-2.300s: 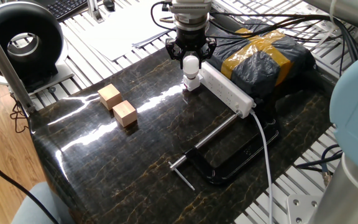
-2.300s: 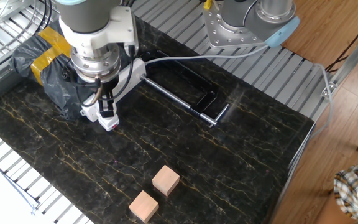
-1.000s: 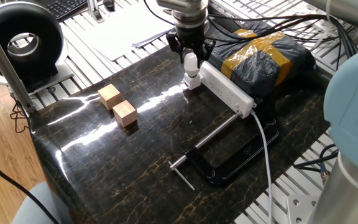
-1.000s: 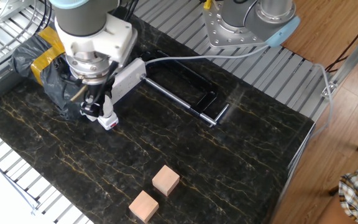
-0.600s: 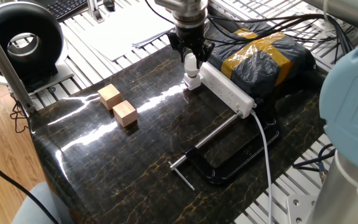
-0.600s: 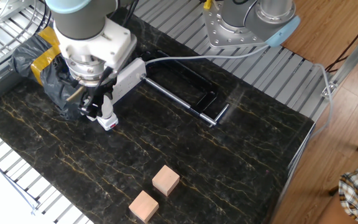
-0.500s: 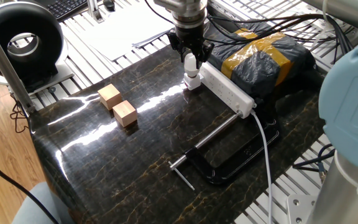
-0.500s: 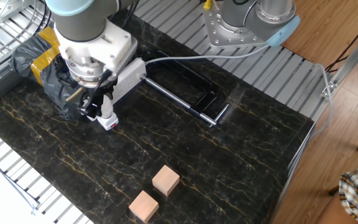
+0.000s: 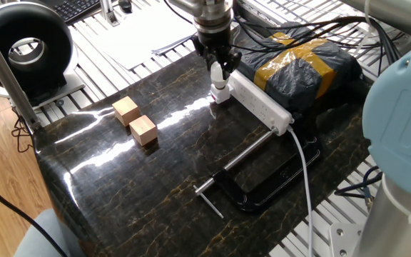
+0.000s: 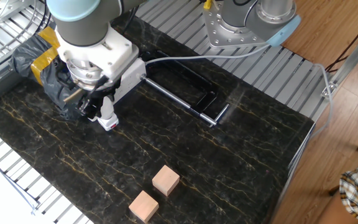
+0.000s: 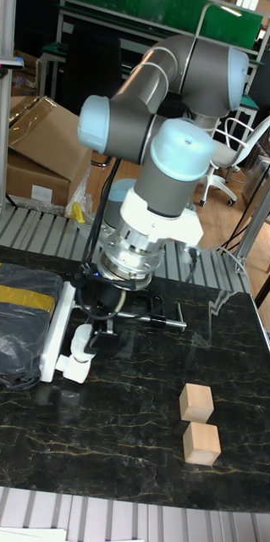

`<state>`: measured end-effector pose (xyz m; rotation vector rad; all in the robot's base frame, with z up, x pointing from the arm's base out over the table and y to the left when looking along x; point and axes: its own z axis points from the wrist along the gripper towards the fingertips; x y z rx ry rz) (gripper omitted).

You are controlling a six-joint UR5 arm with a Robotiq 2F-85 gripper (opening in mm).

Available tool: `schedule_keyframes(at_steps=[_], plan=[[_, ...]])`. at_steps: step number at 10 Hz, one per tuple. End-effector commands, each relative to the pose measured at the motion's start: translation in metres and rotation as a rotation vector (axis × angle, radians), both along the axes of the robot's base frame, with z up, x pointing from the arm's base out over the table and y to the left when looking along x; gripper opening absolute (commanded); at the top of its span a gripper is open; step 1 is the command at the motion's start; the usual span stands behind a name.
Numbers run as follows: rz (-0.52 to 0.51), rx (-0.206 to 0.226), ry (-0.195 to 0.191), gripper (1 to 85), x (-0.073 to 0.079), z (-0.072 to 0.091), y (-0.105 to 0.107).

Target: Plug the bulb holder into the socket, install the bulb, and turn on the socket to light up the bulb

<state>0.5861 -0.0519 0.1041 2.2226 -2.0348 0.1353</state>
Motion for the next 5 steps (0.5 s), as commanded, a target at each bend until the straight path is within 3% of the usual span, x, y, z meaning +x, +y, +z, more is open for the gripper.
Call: schedule_keyframes(at_steps=[1, 2, 4, 5], plan=[[-0.091, -0.020, -0.029, 3.0, 0.003, 0.001, -0.010], [-0.120, -0.060, -0.041, 1.3, 0.005, 0.010, -0.011], [-0.177, -0.038, -0.037, 1.3, 0.001, 0.010, 0.000], [-0.200, -0.053, -0.049, 1.3, 0.002, 0.010, -0.003]])
